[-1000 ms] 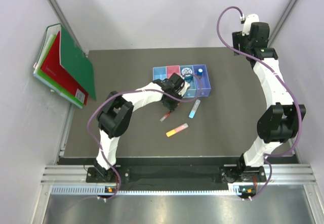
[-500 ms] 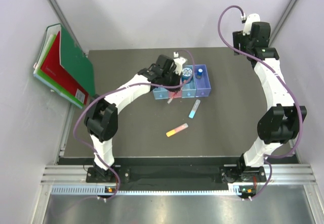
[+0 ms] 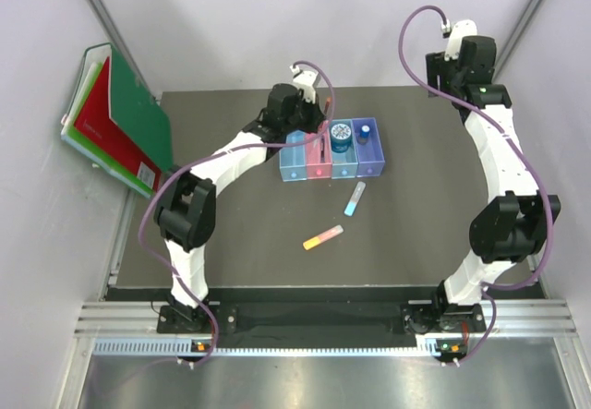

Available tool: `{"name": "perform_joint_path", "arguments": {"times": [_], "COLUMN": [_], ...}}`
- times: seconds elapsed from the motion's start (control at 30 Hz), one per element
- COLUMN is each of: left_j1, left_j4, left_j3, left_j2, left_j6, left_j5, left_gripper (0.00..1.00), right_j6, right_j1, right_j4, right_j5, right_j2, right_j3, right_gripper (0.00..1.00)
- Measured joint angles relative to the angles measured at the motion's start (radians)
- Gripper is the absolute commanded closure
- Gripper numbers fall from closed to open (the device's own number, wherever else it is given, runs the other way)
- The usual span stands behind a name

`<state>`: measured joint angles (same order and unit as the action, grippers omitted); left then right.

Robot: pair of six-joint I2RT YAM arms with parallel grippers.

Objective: Sort the stationery into containers
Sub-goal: Place the pen in the storage box.

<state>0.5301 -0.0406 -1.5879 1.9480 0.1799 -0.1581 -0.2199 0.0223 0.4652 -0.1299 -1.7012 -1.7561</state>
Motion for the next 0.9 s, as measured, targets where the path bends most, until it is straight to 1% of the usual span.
{"name": "perform_joint_path", "arguments": {"times": [0.1,0.2,0.33,0.5,0.7,0.9], "left_j1": [0.001,0.001,0.002,0.000,0.000,0.000], "left_j4": [-0.074,-0.108,-0.113,-0.094,-0.067,-0.025], "left_j3": [0.008,0.008,0.008,0.008,0.008,0.011], "left_j2": [0.039,0.087,0.133,0.149,0.150,0.150], "left_j6": [0.009,0.016,0.021,0.024,0.040,0.058], "left_j5": [0.025,0.057,0.135,0.225,0.226,0.195], "left_gripper": [1.00,1.00,1.00,1.00,1.00,1.00], "right_j6": [-0.005,-0.007,-0.013,-0.015,-0.015,-0.015], "right_j1": [0.000,0.000,0.000,0.001,0.007,0.015], "right_j4": [0.001,0.000,0.001,0.002,-0.003,-0.001], "right_j5": [0.000,-0.001,-0.006,-0.008,-0.008,-0.008], "right_j2": [0.000,0.000,-0.002,-0.013,-0.025,-0.034], "right_j3": [0.000,0.000,-0.003,-0.033,-0.046,-0.046], "right_gripper": [0.27,0.27,0.27,0.26,0.26,0.26]}}
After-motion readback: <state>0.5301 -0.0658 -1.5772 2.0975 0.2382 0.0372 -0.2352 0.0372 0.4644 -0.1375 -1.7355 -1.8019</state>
